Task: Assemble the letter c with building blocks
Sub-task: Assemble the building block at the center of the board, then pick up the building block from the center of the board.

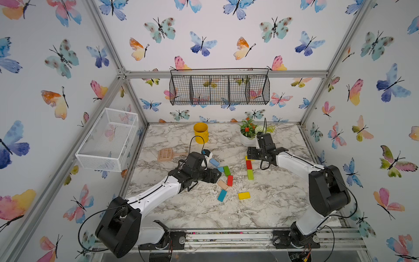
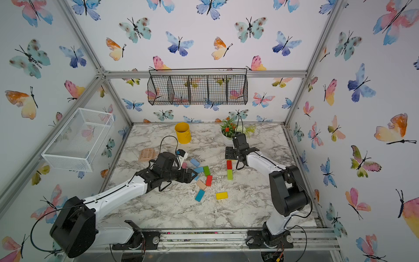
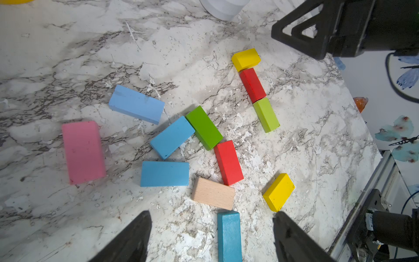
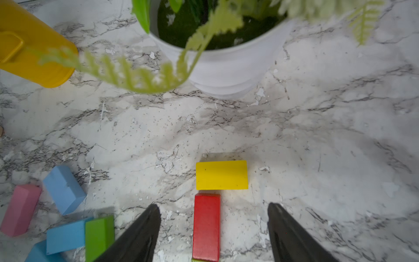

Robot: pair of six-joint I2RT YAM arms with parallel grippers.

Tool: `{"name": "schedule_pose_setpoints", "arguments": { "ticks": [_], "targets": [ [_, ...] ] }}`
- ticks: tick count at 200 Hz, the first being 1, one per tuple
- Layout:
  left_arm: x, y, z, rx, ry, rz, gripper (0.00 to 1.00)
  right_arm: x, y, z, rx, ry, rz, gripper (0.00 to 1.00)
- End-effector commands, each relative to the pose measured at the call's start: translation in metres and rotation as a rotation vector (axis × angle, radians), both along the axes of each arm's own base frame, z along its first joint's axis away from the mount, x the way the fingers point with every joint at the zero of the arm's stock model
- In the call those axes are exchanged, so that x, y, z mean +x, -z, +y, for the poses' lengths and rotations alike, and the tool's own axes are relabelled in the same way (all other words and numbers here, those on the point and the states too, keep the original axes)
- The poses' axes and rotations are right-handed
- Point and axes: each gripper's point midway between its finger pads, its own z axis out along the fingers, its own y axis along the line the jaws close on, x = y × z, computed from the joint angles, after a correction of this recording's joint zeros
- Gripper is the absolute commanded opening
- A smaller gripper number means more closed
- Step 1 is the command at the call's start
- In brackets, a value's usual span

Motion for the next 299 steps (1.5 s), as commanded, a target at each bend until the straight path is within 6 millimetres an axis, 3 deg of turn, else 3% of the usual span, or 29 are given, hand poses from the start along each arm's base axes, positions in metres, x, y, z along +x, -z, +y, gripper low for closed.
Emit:
{"name": "schedule_pose_setpoints", "arguments": {
  "ticks": [1,33,75,137,218,265,299],
  "targets": [
    [0.001,-0.010,-0.004,-0.005,0.005,-0.016,0.85,-0.039,0.026,-0.008,-0.009,0.017,0.142,0.76],
    [0.001,-0.009,-0.003,-0.005,0.006,-0.014,0.85,-0.080,0.029,-0.013,0.016,0.049,0.207,0.75],
    [0.001,-0.010,-0.003,-0.002,0.002,-0.019,0.85,-0.132,0.026,0.008,0.072,0.016,0.246,0.72],
    [-0.005,-0.014,-0.007,-0.026,0.041,-0.028,0.85,-0.180,0.037,0.036,0.069,-0.016,0.295,0.73],
    [-0.040,-0.042,-0.018,-0.159,0.234,-0.112,0.83,-0.190,0.046,0.052,0.059,-0.039,0.327,0.75],
    [-0.049,-0.016,-0.005,-0.077,0.216,-0.042,0.81,-0.191,0.051,0.059,0.038,-0.046,0.341,0.77],
    [-0.051,-0.015,0.003,-0.075,0.176,-0.054,0.81,-0.195,0.055,0.059,0.022,-0.043,0.349,0.78]
  ]
}}
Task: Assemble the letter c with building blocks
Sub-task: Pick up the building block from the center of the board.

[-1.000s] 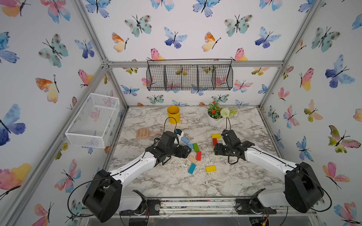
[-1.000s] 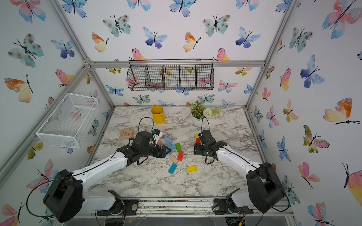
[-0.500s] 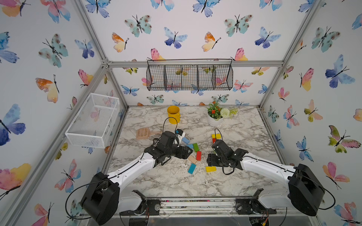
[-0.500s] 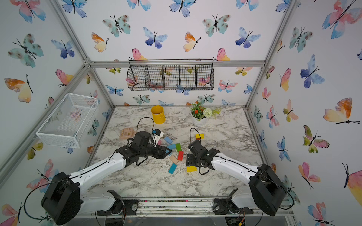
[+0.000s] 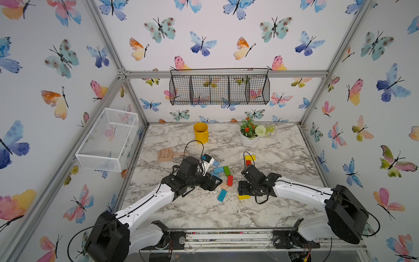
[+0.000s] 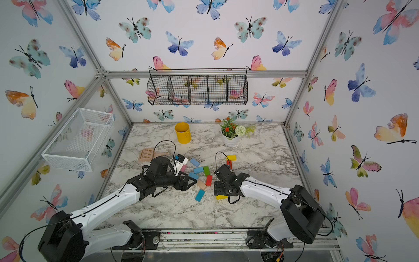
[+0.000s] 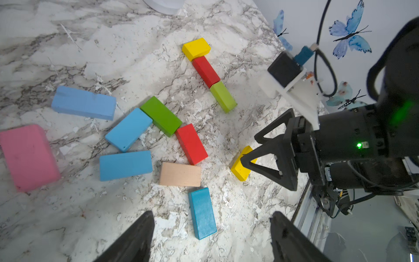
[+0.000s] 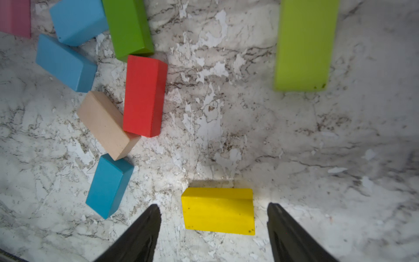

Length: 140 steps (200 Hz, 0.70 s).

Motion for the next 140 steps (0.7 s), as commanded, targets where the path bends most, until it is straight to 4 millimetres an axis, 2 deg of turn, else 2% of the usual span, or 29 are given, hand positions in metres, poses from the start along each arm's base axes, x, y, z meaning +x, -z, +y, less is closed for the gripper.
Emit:
{"name": "schedule_pose_setpoints", "arguments": {
  "ticks": [1,30,90,140],
  "targets": [
    [-0.005,-0.001,0.007,0.011,-0.019,-0.013,0.81,0.001,-0.001,-0.001,-0.030,0.016,-0.001,0.78],
    [-0.009,-0.003,0.011,-0.004,-0.025,-0.026,0.81,-0.002,0.004,-0.004,-0.080,0.018,0.003,0.85],
    [-0.011,0.004,0.011,0.000,-0.030,-0.003,0.81,-0.008,0.013,-0.004,-0.150,-0.008,0.016,0.83],
    [-0.010,0.006,0.012,0.004,-0.038,0.001,0.81,-0.012,0.027,-0.004,-0.191,-0.015,0.045,0.88]
  ]
}}
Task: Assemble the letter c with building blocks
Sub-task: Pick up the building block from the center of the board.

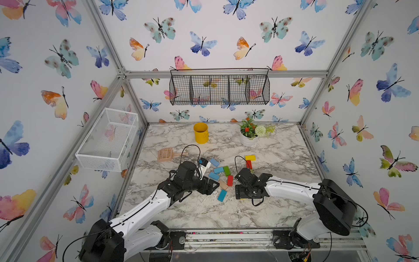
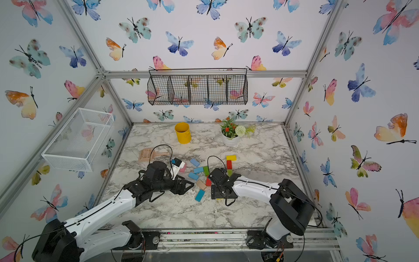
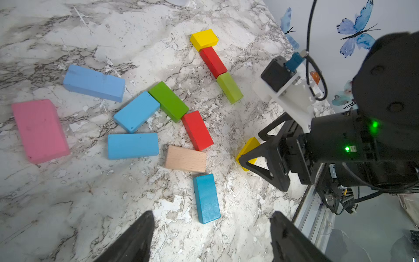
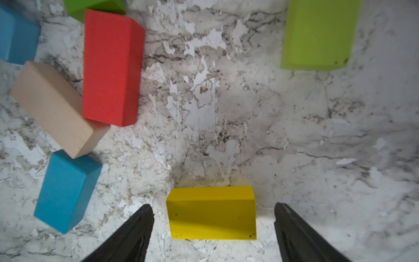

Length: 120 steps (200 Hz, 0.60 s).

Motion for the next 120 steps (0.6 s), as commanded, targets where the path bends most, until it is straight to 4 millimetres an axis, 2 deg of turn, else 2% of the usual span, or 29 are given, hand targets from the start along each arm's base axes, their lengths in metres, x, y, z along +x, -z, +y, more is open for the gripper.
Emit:
{"name": "schedule_pose_setpoints", "arguments": {
  "ticks": [1,44,120],
  "targets": [
    [0.000,0.001,0.000,0.005,-0.005,0.003,0.81,-0.001,0.003,-0.003,-0.043,0.008,0.007,0.88],
    [0.001,0.006,-0.002,0.015,0.001,0.022,0.81,-0.001,0.006,0.000,-0.040,0.000,0.010,0.80],
    [0.002,0.007,-0.003,0.018,0.003,0.026,0.80,0.002,-0.005,-0.003,-0.034,0.012,-0.026,0.61]
  ]
}}
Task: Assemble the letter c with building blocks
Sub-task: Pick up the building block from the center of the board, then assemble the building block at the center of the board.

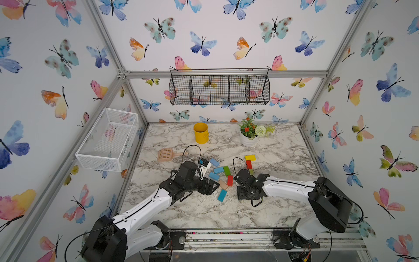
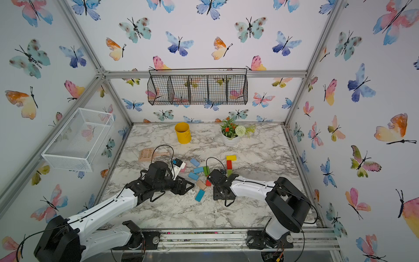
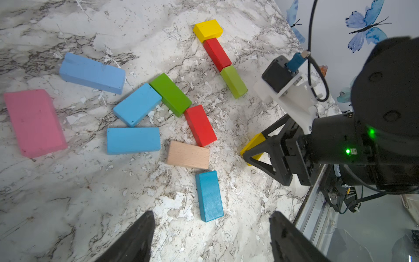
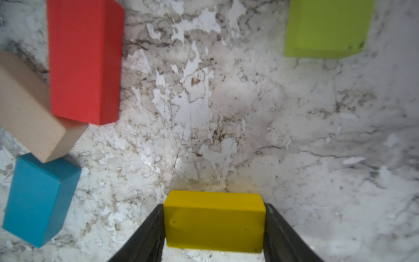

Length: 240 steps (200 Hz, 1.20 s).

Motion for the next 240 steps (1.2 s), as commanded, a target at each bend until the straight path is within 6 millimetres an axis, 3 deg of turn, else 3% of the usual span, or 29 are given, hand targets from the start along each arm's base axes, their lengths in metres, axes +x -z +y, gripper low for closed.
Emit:
{"name": "schedule_pose_setpoints", "arguments": {
  "ticks": [1,78,152,200,240],
  "targets": [
    [0.001,-0.002,-0.003,-0.001,0.003,0.000,0.80,0.003,-0.012,-0.002,-0.007,0.017,-0.034,0.61],
    [-0.001,-0.005,-0.008,0.000,0.022,-0.007,0.80,0.006,-0.026,-0.033,-0.088,0.008,-0.116,0.64],
    [-0.003,-0.009,-0.013,-0.005,0.043,-0.013,0.80,0.033,-0.040,-0.067,-0.057,0.022,-0.129,0.62],
    [-0.002,-0.011,-0.020,-0.013,0.056,-0.010,0.80,0.050,-0.035,-0.088,-0.070,0.013,-0.137,0.61],
    [-0.002,-0.009,-0.022,-0.002,0.058,-0.008,0.80,0.060,-0.028,-0.086,-0.050,-0.005,-0.144,0.61]
  ]
}}
